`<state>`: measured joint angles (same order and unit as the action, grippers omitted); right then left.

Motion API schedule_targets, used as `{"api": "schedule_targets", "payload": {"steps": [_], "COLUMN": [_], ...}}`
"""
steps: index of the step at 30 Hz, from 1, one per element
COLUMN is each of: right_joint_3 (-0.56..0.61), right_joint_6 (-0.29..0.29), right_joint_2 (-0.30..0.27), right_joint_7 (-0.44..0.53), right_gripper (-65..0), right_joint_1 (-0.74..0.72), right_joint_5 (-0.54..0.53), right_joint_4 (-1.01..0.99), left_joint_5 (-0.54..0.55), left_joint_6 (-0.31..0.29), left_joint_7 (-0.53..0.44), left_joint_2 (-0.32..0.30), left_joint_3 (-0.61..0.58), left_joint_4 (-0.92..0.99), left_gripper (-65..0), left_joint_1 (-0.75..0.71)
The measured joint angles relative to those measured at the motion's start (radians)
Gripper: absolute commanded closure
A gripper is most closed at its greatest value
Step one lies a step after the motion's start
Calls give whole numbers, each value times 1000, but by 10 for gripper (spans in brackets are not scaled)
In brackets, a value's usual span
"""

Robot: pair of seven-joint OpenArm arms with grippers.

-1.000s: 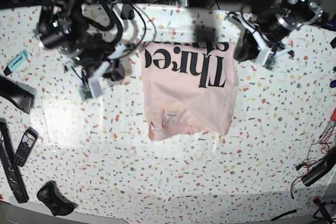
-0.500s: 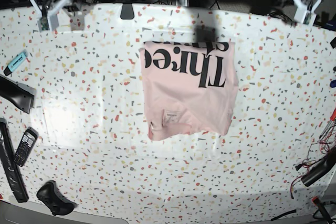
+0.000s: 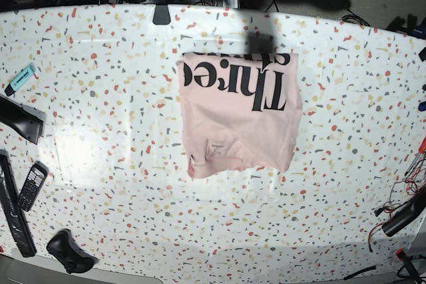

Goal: Fold the T-shirt properly

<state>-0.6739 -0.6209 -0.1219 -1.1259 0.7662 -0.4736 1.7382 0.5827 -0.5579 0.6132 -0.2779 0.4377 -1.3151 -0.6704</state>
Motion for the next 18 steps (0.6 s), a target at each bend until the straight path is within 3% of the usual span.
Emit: {"api": "schedule_targets", "payload": {"steps": [5,9,14,18], "right_joint_3": [23,117,335,510], "right_joint_6": [3,0,7,60], "right_joint_2": [-125,-225,-280,-271], "right_joint_7": [93,302,601,733], "right_gripper": [0,0,0,0], "right_joint_1": [-145,-246,-402,-514], "right_joint_5": [-2,80,331,382], "right_joint_4": [-366,-676,-1029,-1236], "left_joint_5": [-166,-308,-455,-520], "left_joint_6": [-5,-3,-3,5], "left_joint_7": [-227,-425,-476,-502], "left_joint_2": [5,9,21,62], "left_joint_3": [0,1,2,3], "left_joint_4": [359,582,773,875], "left_gripper": [0,0,0,0], "left_joint_1": [125,203,319,397]}}
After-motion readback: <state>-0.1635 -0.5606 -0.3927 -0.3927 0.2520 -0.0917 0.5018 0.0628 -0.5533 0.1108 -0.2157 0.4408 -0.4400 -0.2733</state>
